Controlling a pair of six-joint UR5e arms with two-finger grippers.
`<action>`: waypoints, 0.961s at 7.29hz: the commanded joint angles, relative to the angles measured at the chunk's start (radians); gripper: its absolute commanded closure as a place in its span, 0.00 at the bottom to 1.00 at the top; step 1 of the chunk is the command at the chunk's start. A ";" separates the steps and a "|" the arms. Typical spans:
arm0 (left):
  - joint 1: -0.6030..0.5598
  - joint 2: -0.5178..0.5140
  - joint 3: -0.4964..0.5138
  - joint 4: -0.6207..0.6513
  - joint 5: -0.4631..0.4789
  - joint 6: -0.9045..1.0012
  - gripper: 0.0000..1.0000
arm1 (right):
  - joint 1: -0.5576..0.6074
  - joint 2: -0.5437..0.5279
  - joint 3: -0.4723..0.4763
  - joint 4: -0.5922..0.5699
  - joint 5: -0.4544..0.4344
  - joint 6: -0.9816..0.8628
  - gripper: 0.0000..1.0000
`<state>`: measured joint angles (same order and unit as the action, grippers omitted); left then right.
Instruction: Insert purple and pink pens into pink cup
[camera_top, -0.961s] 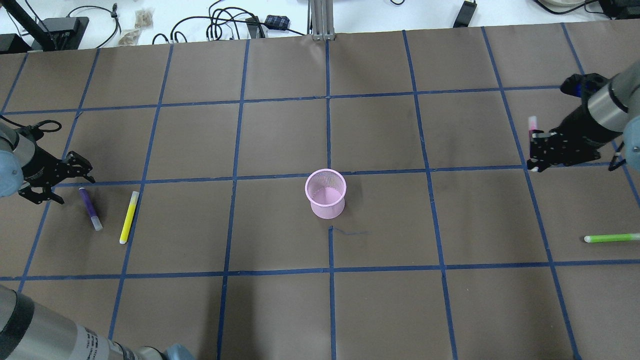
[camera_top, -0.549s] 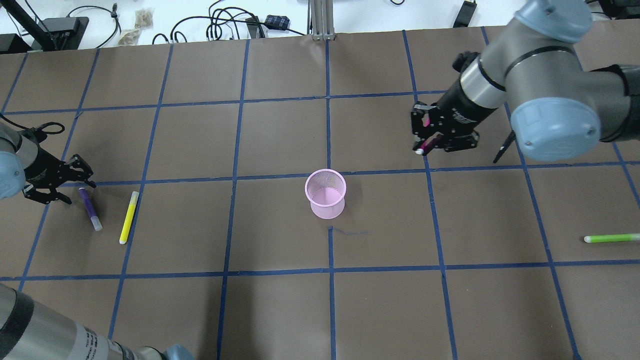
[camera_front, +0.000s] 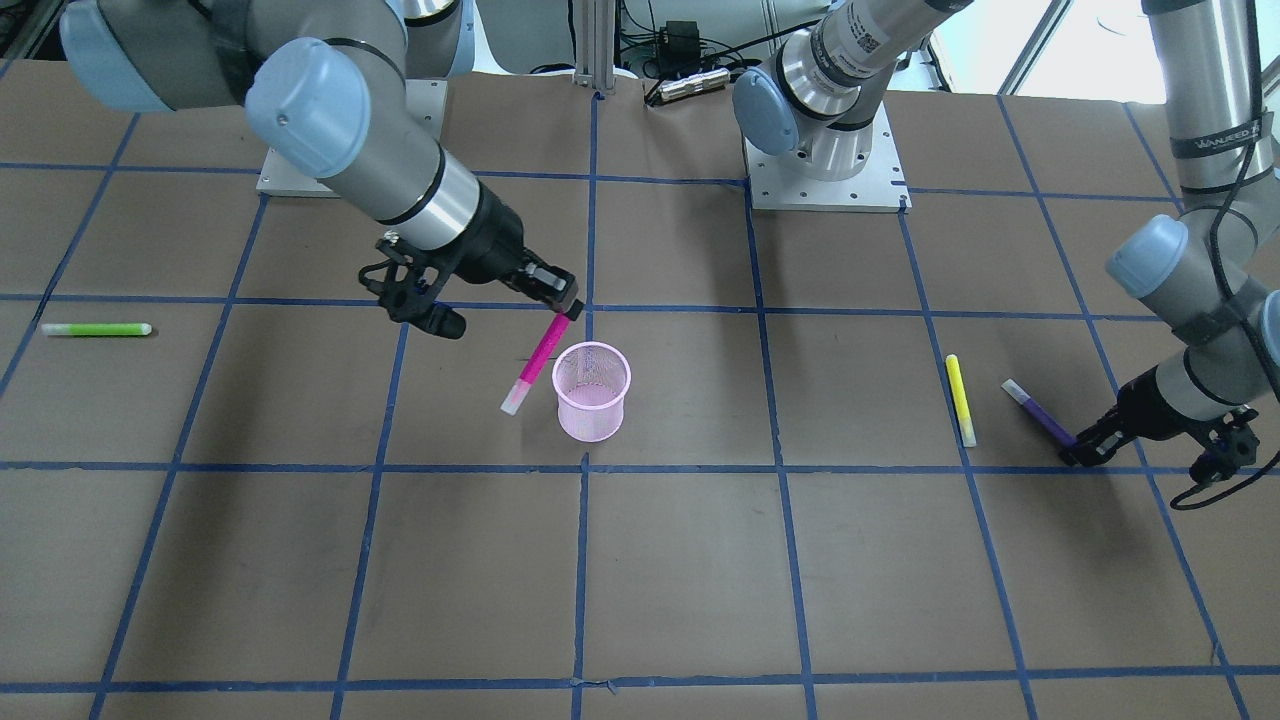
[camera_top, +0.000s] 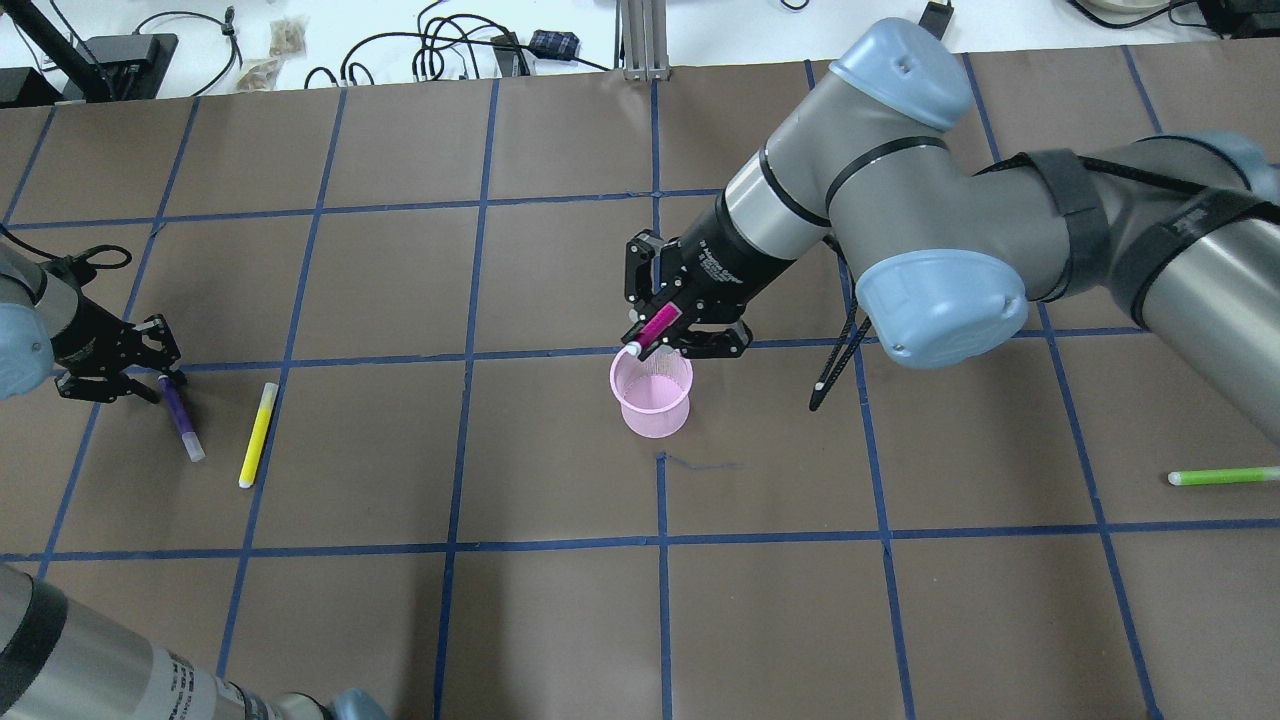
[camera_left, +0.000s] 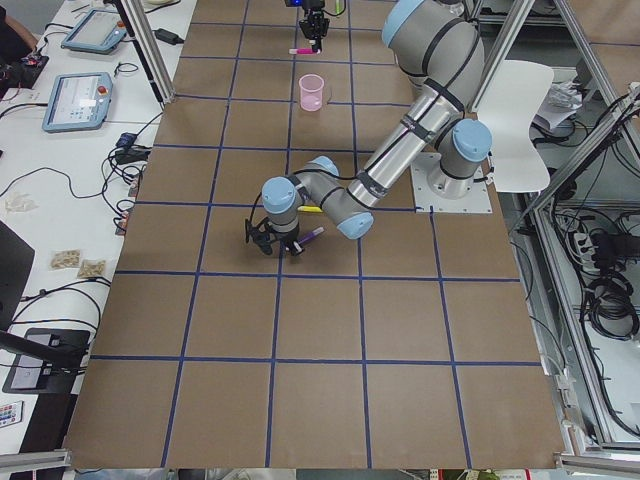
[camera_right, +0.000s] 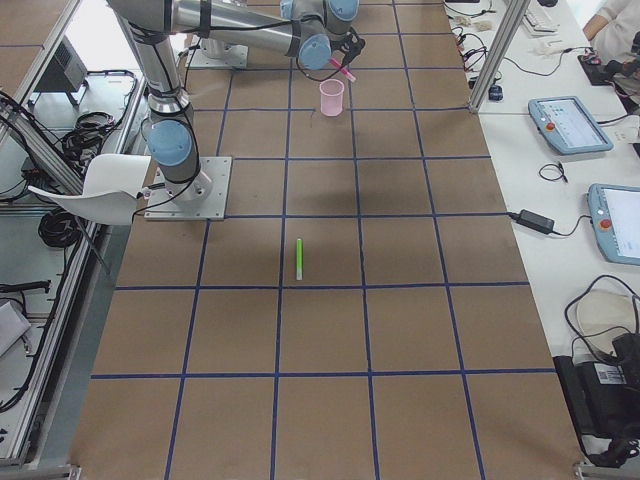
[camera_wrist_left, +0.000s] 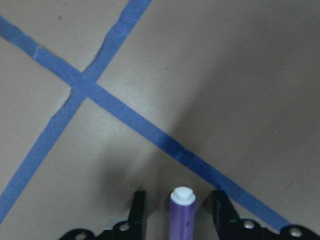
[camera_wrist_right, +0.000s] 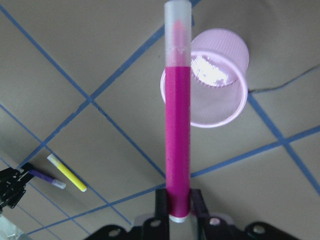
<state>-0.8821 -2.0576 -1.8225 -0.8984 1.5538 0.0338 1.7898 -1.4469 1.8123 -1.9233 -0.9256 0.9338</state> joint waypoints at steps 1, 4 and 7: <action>-0.005 0.019 0.000 -0.026 0.003 -0.003 1.00 | 0.028 0.025 0.025 0.007 0.135 0.132 1.00; -0.023 0.048 0.031 -0.034 0.005 0.000 1.00 | 0.026 0.120 0.030 -0.005 0.146 0.131 0.96; -0.141 0.106 0.140 -0.031 0.015 -0.003 1.00 | -0.006 0.137 0.019 -0.016 0.136 0.106 0.40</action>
<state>-0.9694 -1.9821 -1.7209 -0.9307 1.5634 0.0323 1.8057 -1.3152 1.8391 -1.9355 -0.7812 1.0546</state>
